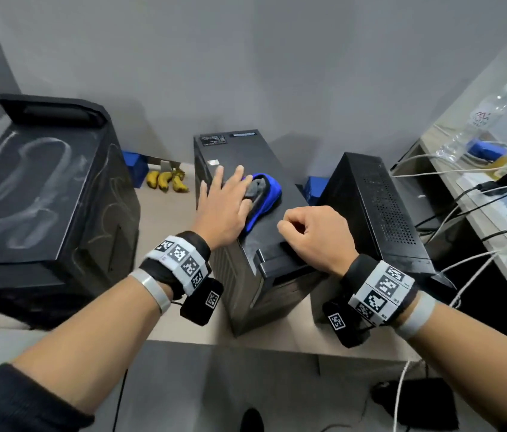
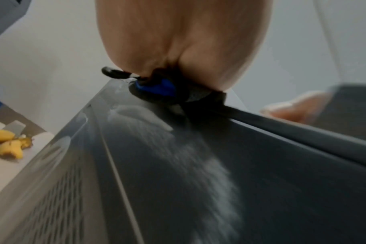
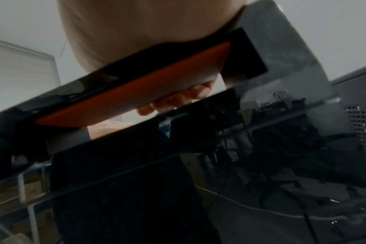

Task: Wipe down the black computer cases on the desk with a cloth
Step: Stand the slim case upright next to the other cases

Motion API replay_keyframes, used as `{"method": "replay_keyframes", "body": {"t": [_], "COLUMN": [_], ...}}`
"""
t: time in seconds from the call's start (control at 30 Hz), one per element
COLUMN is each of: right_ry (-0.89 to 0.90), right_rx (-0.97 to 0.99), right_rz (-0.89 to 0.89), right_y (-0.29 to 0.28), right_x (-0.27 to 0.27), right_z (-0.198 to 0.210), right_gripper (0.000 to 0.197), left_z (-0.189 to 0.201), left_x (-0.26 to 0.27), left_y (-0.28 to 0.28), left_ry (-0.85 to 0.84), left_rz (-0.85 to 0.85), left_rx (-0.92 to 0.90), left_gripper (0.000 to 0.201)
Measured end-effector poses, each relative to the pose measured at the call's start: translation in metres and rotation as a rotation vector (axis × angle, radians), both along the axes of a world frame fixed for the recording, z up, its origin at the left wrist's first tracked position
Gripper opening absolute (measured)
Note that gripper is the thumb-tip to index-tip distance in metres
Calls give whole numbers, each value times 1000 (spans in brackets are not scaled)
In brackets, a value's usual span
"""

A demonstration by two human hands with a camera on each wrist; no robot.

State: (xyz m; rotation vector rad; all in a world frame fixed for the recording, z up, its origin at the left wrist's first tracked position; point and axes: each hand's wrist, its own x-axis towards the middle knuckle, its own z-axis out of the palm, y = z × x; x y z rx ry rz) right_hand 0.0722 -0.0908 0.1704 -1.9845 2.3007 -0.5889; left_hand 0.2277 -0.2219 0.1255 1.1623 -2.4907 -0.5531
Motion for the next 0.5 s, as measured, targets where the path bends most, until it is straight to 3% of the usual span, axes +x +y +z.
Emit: {"method": "replay_keyframes", "body": {"t": [0.2, 0.33, 0.5], "right_ry": [119, 122, 100], "right_rx": [63, 66, -12], "right_rz": [168, 61, -27], "right_y": [13, 11, 9], "right_x": [22, 35, 40], "right_z": [-2, -3, -3], "right_gripper": [47, 59, 47], "left_z": [-20, -28, -32], "left_x": [12, 17, 37], "left_y": [59, 85, 98], "left_ry": [338, 634, 881], "left_rz": [-4, 41, 155], "left_rx": [157, 202, 144], "left_gripper": [61, 55, 42]}}
